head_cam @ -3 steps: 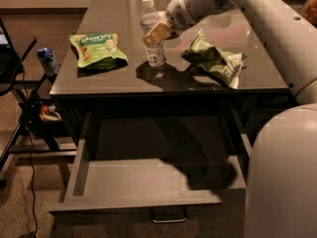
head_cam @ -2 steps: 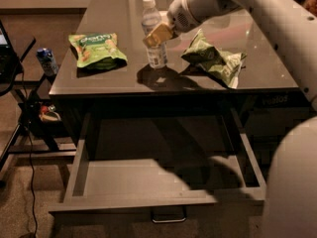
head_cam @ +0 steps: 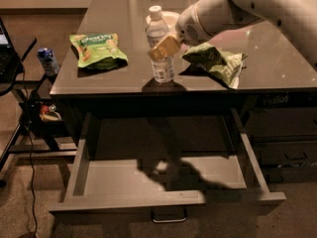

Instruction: Place blue plastic bottle into top drawer

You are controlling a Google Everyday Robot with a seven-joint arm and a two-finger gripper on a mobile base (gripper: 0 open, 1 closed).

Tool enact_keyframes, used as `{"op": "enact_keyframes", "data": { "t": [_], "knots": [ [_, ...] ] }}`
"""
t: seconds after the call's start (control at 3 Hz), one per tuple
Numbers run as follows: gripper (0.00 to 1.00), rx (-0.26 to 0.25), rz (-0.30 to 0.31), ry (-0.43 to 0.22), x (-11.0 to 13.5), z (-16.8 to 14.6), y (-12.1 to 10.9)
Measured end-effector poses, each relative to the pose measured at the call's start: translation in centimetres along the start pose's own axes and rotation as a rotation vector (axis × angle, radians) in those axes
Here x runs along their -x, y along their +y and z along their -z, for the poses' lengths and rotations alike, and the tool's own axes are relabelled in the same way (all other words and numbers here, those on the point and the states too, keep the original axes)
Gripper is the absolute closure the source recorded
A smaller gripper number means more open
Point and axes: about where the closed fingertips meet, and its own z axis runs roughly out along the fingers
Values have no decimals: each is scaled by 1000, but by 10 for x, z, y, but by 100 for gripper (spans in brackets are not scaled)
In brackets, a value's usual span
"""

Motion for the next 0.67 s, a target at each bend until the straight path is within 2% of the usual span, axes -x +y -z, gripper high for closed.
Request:
{"op": "enact_keyframes", "data": {
  "t": [0.33,0.67],
  "knots": [
    [100,1,1,-1,1,-1,0],
    [100,1,-2,18,2,7,11]
  ]
}}
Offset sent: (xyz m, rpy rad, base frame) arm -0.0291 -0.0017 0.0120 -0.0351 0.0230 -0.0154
